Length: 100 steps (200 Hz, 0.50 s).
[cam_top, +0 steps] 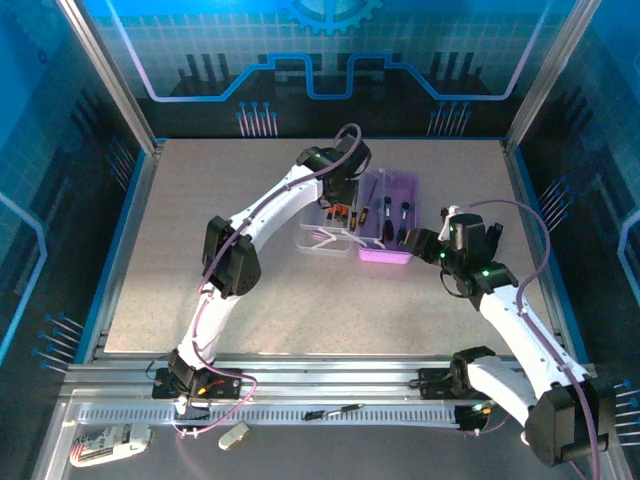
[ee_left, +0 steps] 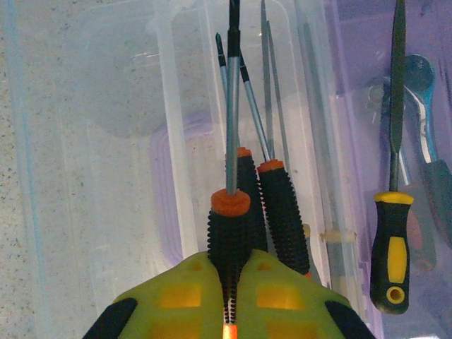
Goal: Pack the tool kit
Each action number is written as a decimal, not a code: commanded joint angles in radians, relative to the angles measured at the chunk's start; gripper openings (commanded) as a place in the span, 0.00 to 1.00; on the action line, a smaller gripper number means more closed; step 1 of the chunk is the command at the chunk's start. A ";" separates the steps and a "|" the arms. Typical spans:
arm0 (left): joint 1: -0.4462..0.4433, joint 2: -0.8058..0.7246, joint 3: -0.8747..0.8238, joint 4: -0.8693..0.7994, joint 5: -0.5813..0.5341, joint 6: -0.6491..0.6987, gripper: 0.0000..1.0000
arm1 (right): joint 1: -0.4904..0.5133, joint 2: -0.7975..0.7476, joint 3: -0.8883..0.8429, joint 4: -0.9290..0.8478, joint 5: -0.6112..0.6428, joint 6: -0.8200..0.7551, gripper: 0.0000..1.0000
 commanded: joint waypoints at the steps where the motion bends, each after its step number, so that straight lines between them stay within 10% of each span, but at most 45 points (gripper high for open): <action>1: -0.004 -0.005 -0.017 -0.003 -0.031 -0.006 0.03 | -0.018 -0.017 -0.009 -0.009 -0.006 0.002 0.57; 100: -0.005 -0.045 -0.030 0.010 -0.019 -0.020 0.25 | -0.017 0.004 0.000 0.001 -0.015 0.013 0.58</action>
